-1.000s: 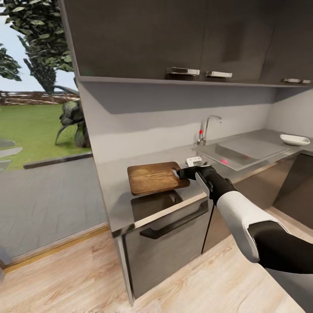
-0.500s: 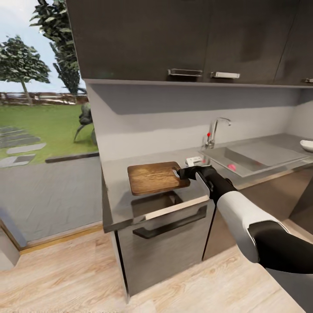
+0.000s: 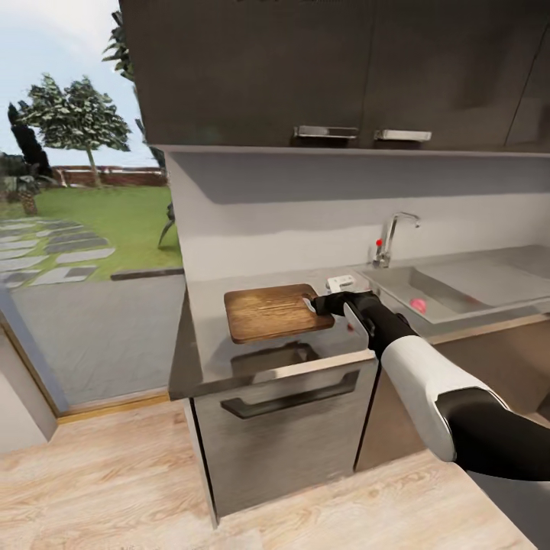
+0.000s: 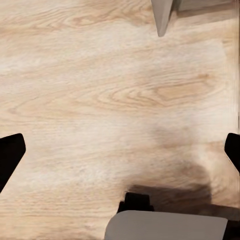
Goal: In the kitchen, take the Vidalia onion out of the sink, dice it on the chopping board with the paring knife, put the diced onion into the bowl on the countertop, then place both the paring knife and the chopping board into the sink.
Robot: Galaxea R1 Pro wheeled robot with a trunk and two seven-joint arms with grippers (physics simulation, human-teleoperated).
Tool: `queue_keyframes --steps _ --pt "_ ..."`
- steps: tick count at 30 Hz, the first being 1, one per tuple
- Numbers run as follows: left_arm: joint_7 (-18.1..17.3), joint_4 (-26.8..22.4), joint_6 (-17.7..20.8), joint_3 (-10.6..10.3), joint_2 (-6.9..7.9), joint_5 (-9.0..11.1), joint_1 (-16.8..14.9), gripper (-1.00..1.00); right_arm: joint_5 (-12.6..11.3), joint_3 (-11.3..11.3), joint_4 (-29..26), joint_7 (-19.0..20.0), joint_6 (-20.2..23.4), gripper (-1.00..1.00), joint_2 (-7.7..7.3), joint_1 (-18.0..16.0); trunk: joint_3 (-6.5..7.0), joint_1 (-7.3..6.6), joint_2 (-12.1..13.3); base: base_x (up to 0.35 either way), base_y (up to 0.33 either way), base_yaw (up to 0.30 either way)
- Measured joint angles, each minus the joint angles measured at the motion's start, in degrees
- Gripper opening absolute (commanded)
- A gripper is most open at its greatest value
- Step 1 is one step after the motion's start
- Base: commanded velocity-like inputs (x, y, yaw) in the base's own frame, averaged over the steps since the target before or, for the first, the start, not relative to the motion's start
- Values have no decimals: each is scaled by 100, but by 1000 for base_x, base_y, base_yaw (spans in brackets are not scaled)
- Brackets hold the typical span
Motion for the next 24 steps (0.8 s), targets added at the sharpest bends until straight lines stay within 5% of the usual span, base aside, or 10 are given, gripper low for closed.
queue_keyframes --steps 15,24 --pt "2 0 -2 1 0 0 0 100 14 7 15 -2 -3 -100 -1 1 8 -2 0 65 -306 24" --pt "0 -3 -10 4 0 0 0 100 32 12 26 0 -18 -100 -2 3 8 -3 0 232 -64 0"
